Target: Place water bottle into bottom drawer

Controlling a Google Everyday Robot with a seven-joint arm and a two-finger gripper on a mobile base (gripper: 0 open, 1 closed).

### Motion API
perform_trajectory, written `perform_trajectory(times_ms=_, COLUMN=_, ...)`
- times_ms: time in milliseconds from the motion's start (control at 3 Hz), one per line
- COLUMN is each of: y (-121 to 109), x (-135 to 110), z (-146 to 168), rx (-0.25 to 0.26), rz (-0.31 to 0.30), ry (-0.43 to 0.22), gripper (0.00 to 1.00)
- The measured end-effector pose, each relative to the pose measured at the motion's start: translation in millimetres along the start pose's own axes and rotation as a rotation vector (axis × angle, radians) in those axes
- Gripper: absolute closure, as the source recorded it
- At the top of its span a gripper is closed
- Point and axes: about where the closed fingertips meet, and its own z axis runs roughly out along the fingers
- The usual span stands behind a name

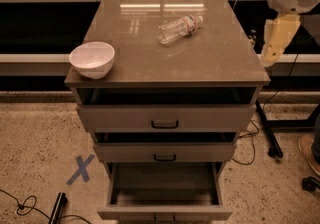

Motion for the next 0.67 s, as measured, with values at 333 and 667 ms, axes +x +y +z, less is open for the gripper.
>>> perform_trajectory(times_ms=333, y=-61.7, x=16.7, z=21.2, rx=0.078, rz=0.031, ry=0.012, gripper=0.00)
perform_trajectory(times_ms=667, y=-61.8, x=16.7, z=21.2, rx=0.078, rz=0.030, ry=0.012, gripper=0.00)
